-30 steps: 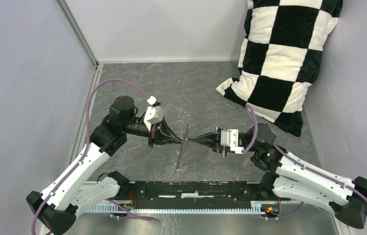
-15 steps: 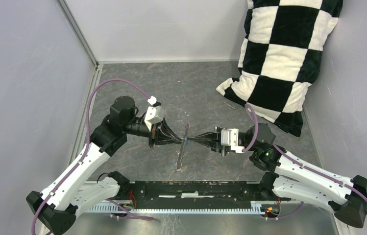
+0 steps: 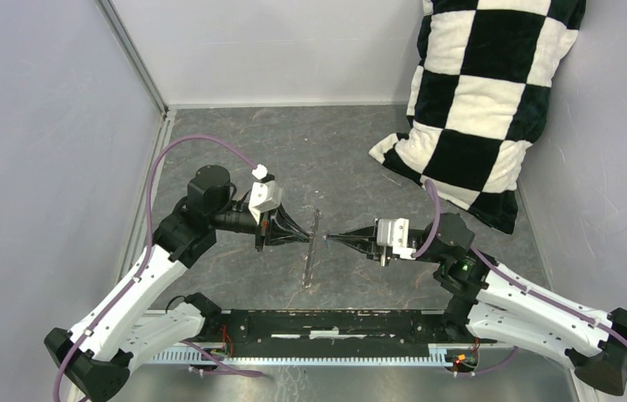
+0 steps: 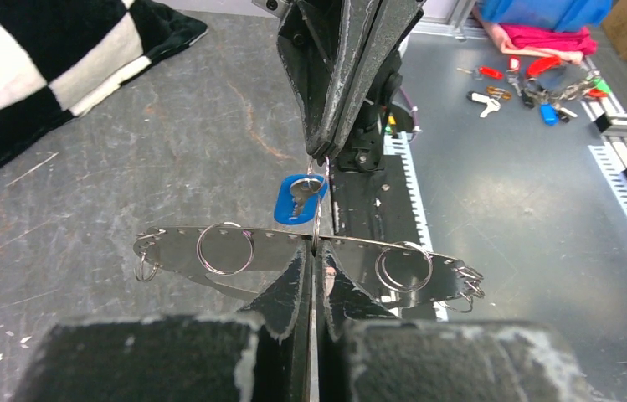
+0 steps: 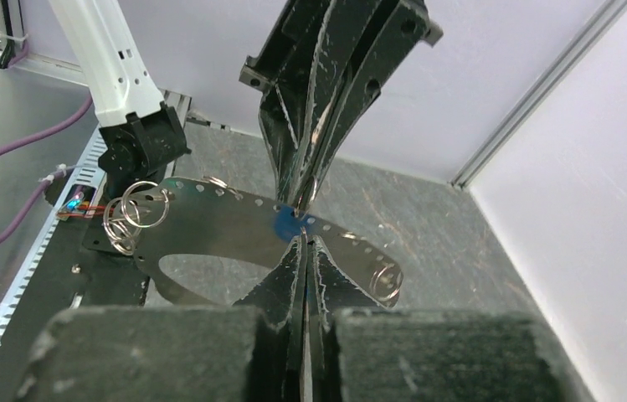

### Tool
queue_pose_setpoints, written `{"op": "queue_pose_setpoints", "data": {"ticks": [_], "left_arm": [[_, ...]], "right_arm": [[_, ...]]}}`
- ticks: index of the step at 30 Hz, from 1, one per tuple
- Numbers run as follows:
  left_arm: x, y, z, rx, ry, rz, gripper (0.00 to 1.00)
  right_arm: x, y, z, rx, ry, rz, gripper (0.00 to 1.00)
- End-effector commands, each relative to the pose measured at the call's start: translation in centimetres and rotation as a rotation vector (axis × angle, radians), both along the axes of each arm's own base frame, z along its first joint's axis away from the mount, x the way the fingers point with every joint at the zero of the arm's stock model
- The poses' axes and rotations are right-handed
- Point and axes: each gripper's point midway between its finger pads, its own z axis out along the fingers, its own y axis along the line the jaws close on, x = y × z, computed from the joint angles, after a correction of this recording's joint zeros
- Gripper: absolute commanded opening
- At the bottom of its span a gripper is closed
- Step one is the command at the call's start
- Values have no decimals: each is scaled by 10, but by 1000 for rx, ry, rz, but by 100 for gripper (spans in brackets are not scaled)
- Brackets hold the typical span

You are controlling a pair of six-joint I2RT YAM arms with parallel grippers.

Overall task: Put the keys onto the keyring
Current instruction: Insert the key onto the keyring.

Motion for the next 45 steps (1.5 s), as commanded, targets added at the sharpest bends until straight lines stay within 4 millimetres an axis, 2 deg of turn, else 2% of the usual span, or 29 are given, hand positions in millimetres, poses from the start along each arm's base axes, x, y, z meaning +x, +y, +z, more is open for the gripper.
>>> {"op": "queue_pose_setpoints", "data": {"ticks": [1,9,13,22,45], "left_arm": [[8,3,11,-21,-152,29,2],[19,7,5,-5,-278,80,2],[23,8,3,-1,-294,97,2],[24,9,2,3,-293,105,2],[25,8,5,-7,-289,118,2]], "right_arm": [[3,-2,0,-5,68,-33,0],[2,12,11,66,216,12,0],[5,18,10,82,281,14,0],[15,16,16,142,310,-33,0],[28,18,-3,99,375,-104,0]]}}
